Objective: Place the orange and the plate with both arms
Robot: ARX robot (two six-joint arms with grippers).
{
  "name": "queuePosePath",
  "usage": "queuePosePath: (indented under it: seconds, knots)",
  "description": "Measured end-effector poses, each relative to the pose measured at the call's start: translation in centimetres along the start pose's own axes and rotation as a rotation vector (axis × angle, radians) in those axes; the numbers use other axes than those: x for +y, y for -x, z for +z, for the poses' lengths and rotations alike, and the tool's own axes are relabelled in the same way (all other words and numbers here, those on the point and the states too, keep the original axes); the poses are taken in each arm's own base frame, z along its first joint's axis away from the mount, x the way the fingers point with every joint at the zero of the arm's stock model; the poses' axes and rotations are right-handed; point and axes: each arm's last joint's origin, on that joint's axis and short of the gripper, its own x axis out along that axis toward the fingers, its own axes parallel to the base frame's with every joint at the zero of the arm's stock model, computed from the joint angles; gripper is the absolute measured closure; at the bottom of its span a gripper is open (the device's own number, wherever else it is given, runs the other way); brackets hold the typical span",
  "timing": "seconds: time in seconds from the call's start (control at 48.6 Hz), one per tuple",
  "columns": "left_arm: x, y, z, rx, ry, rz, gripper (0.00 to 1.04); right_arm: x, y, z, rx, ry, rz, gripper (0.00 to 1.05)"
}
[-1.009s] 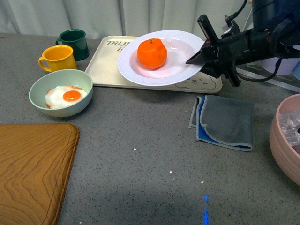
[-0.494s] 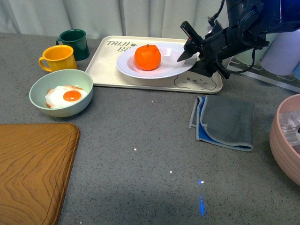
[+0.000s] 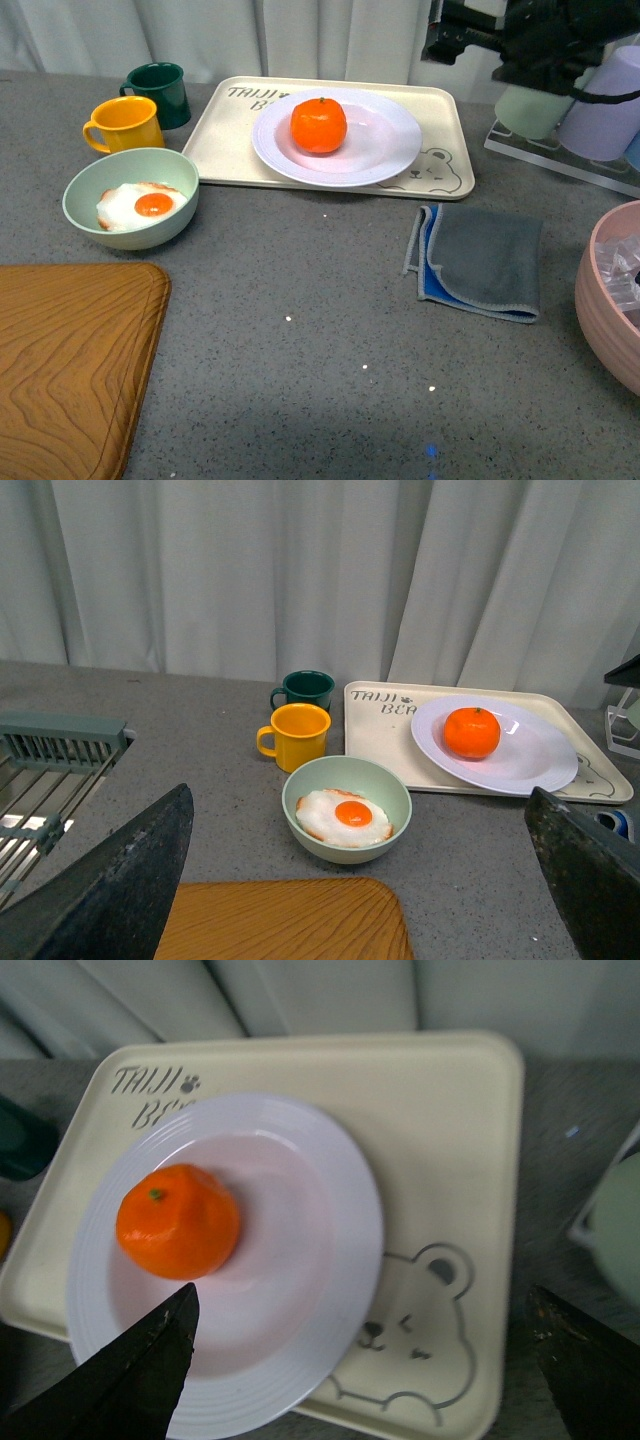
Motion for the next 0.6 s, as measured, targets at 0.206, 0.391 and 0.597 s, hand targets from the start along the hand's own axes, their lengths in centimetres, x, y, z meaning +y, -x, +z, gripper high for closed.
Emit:
queuePosePath:
  seconds: [0.206,0.391,0.597]
  knots:
    - [0.0,0.0,0.0,0.000,0.000,0.000,0.07,-0.3,6.1,-2.1,-0.508,0.167,-0.257,0.35]
    - [0.0,0.0,0.0,0.000,0.000,0.000,0.07,-1.4,12.4,-5.2,-0.653,0.193,-0.273,0.64]
    - [0.0,0.0,0.0,0.000,0.000,0.000,0.07,-2.2,15.9,-8.3,-0.618,0.197,-0.288,0.92]
